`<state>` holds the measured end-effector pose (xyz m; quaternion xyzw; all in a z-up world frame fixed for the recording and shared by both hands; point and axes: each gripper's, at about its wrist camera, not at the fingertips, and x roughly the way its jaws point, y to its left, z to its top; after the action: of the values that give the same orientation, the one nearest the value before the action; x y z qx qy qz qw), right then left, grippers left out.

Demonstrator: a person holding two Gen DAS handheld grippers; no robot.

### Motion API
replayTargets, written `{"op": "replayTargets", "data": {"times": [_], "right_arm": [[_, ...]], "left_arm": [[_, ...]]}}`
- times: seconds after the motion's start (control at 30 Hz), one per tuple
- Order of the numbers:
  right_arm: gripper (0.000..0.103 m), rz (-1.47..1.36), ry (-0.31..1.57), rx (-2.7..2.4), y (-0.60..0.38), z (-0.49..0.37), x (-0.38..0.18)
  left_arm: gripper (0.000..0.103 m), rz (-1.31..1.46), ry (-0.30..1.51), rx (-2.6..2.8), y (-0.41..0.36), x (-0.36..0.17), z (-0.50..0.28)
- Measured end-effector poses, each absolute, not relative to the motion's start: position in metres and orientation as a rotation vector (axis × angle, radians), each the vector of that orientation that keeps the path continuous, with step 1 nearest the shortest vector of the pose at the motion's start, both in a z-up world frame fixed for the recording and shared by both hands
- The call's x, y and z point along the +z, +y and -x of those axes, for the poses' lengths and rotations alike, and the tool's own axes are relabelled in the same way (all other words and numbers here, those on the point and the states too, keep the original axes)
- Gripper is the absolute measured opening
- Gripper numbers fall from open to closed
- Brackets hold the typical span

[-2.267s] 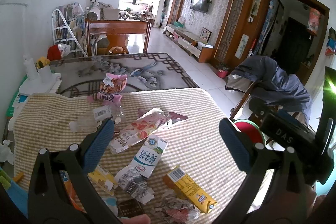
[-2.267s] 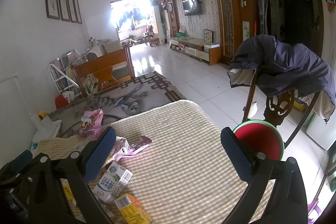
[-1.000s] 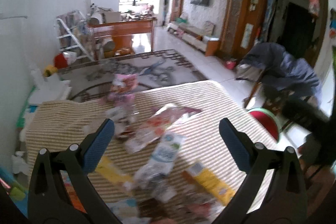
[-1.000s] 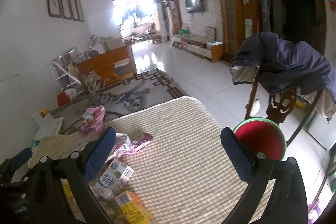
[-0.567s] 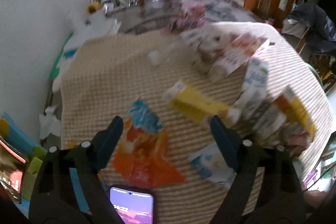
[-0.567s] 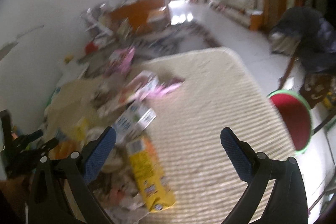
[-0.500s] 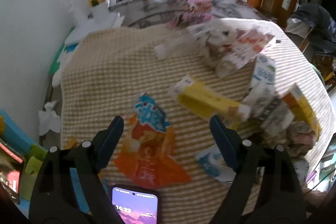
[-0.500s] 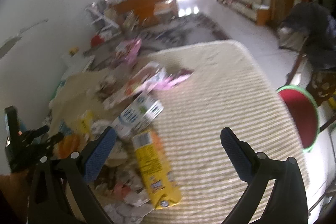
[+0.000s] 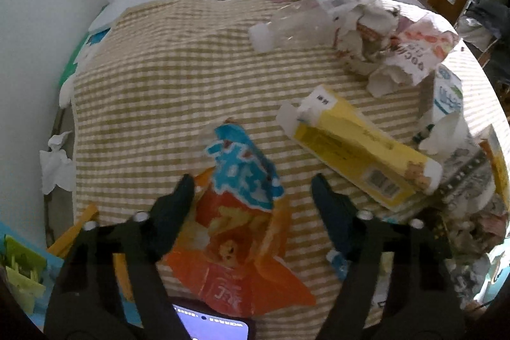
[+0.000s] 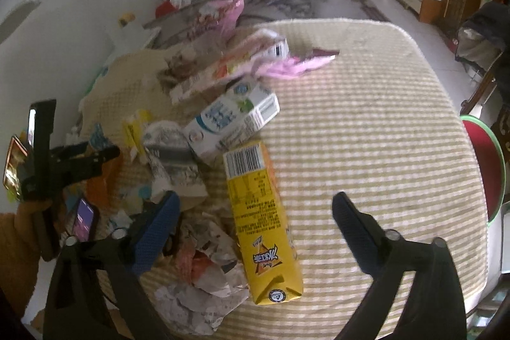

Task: Collect trash
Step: 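Grasp the orange snack bag with the left tool while the right tool grasps crumpled paper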

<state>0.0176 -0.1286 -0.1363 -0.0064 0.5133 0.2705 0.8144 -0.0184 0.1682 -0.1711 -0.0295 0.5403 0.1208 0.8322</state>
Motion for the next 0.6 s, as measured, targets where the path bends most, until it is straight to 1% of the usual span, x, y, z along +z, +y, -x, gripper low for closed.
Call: {"op": "replayTargets", "data": {"times": [0.03,0.1,0.27,0.3,0.33,0.4,0.47,0.57,0.6], "right_arm": [[0.083,0.011,1.112,0.571,-0.129,-0.019,-0.140],[0.073,0.004,1.137,0.567,-0.129,-0.022,-0.147],[0.067,0.080,1.193,0.542,-0.119,-0.029,-0.164],[0.061,0.089,1.200,0.536,-0.118,-0.030,-0.167],[0.058,0.093,1.207,0.525,-0.119,-0.031,-0.170],[0.042,0.079,1.210,0.512,-0.122,-0.035,-0.174],[0.036,0.091,1.185,0.468,-0.126,-0.042,-0.173],[0.036,0.073,1.154,0.437,-0.134,-0.051,-0.168],[0.038,0.055,1.150,0.446,-0.136,-0.052,-0.164]], "left_arm": [[0.054,0.062,1.144,0.276,0.171,-0.171,0.018],[0.051,0.101,1.138,0.278,0.177,-0.169,0.019],[0.049,0.158,1.083,0.268,0.176,-0.152,0.023],[0.049,0.160,1.062,0.255,0.173,-0.145,0.024],[0.049,0.160,1.046,0.243,0.170,-0.139,0.025],[0.049,0.160,1.014,0.221,0.163,-0.129,0.026],[0.049,0.168,0.992,0.198,0.156,-0.121,0.026],[0.049,0.179,0.969,0.165,0.147,-0.111,0.025],[0.049,0.181,0.962,0.149,0.144,-0.107,0.025]]}}
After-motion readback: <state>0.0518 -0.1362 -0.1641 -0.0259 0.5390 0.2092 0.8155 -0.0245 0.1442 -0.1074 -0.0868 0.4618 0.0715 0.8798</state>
